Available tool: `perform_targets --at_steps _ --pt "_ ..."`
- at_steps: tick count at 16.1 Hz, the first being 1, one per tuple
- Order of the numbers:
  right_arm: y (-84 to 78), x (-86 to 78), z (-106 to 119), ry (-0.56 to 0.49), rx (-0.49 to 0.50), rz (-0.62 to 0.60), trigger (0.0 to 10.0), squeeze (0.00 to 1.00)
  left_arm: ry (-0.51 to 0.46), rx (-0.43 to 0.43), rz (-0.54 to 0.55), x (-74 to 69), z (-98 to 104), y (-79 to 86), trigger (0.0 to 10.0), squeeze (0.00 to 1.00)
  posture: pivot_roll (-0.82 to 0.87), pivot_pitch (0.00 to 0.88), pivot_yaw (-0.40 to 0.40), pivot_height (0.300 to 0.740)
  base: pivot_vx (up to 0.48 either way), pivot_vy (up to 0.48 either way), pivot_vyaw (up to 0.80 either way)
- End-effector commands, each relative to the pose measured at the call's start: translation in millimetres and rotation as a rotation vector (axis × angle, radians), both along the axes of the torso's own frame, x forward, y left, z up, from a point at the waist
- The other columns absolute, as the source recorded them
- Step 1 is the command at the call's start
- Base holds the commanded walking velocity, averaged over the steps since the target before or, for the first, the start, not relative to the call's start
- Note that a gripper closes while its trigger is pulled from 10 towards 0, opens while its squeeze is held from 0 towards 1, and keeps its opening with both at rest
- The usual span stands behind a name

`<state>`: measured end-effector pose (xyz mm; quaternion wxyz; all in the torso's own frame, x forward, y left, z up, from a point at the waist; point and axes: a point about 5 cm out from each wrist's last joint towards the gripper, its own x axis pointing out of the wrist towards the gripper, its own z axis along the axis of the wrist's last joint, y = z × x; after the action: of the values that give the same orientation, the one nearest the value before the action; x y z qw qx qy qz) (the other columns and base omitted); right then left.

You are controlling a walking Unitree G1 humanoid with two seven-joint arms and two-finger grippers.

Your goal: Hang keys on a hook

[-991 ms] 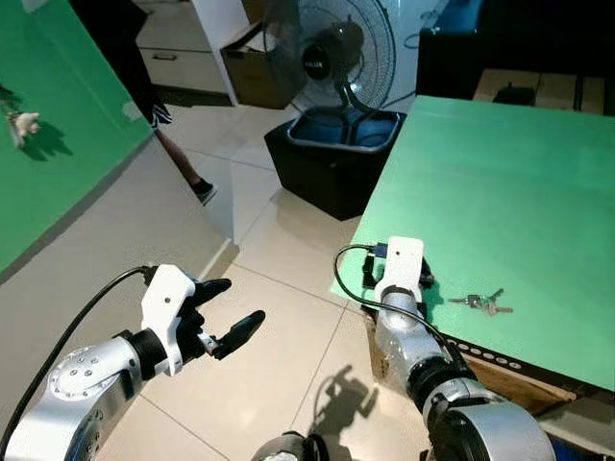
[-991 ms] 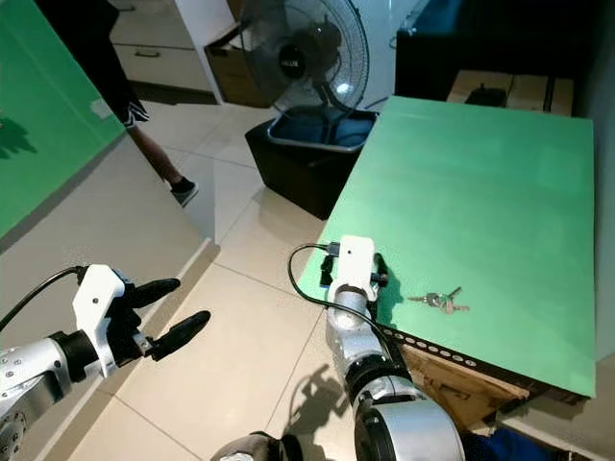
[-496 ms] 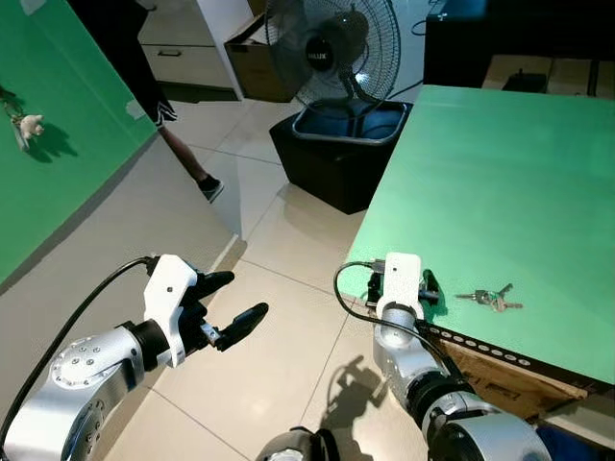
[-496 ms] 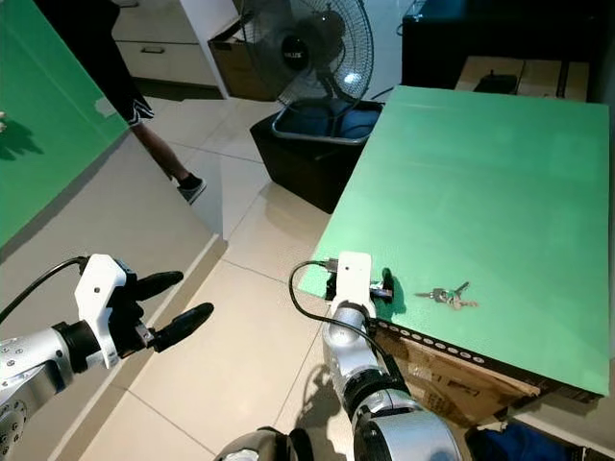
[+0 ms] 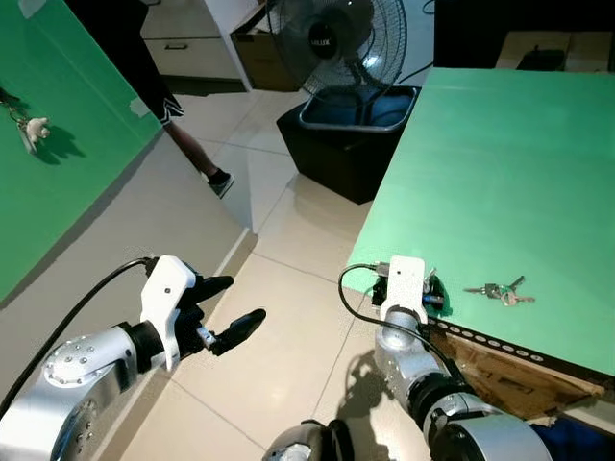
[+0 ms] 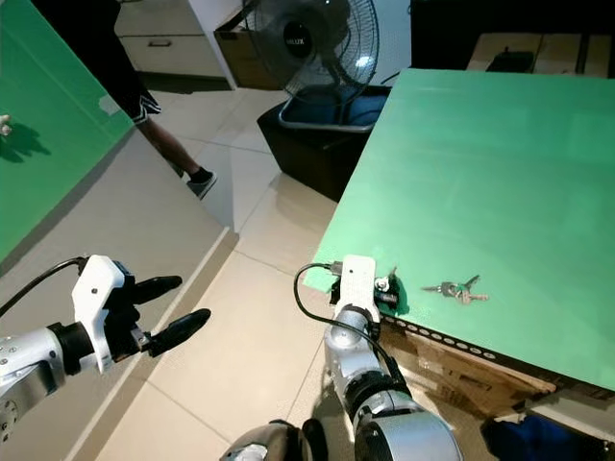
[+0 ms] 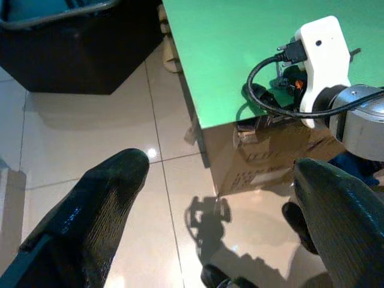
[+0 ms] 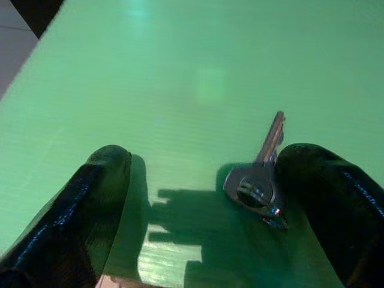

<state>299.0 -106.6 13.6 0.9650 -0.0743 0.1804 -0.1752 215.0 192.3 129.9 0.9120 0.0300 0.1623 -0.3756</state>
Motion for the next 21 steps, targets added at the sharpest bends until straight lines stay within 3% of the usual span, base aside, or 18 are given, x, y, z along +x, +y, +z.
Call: perform_targets --at_steps 1,21 --pt "5.9 -5.0 -4 0.018 0.021 -0.01 0.0 0.0 0.007 0.016 0.007 -1.0 2 5.6 10.0 0.0 0.12 0.185 0.354 0.727 0.0 0.0 0.0" --pt "6.4 -3.8 5 -0.086 -0.04 -0.035 0.0 0.0 -0.012 -0.014 0.002 11.5 1 -5.3 10.0 0.0 0.08 0.175 0.367 0.727 0.0 0.0 0.0"
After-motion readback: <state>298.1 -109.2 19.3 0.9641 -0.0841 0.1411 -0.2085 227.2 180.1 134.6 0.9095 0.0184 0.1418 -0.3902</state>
